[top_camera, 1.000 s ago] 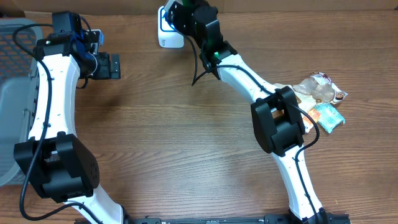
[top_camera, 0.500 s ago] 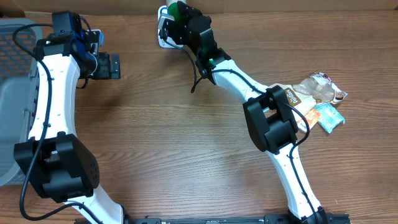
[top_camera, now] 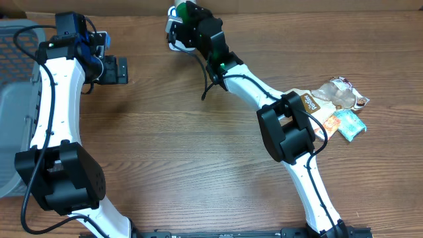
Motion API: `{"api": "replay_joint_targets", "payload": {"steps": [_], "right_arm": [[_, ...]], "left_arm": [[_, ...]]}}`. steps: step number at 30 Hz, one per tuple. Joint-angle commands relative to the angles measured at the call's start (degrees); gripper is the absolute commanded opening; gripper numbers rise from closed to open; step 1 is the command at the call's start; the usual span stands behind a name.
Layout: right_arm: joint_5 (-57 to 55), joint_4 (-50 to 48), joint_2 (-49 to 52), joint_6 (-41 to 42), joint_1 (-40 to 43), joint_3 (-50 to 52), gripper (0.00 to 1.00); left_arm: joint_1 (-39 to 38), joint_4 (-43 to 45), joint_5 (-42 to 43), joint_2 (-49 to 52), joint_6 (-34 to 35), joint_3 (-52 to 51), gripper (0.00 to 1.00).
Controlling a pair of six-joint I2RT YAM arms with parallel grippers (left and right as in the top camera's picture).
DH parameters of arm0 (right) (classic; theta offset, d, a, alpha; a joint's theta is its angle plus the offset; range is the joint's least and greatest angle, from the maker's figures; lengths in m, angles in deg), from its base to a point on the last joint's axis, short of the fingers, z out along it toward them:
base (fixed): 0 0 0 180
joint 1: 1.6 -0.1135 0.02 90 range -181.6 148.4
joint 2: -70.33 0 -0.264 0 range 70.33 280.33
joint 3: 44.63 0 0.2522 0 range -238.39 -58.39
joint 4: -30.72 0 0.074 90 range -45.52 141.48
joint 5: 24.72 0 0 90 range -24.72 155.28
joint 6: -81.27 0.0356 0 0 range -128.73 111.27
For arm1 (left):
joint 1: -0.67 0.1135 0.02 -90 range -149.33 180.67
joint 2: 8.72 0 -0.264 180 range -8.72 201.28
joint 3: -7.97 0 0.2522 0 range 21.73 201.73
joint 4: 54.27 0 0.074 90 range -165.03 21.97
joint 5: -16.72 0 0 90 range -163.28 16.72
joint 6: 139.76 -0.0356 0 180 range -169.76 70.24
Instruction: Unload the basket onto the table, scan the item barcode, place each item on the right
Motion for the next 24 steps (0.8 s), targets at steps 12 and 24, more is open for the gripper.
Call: {"api": "replay_joint_targets", "payload": {"steps": [12, 24], "right_arm": [[-0.1, 20.5, -21.2, 39.8, -1.6, -0.6, 0.31], [4.9, 77.7, -39.7, 56.2, 0.7, -0.6, 0.33]], "left_arm": [[0.1, 0.1, -0.1, -0.4, -1.1, 0.6, 1.00], [0.1, 0.1, -0.1, -0.4, -1.1, 0.6, 1.00]]}}
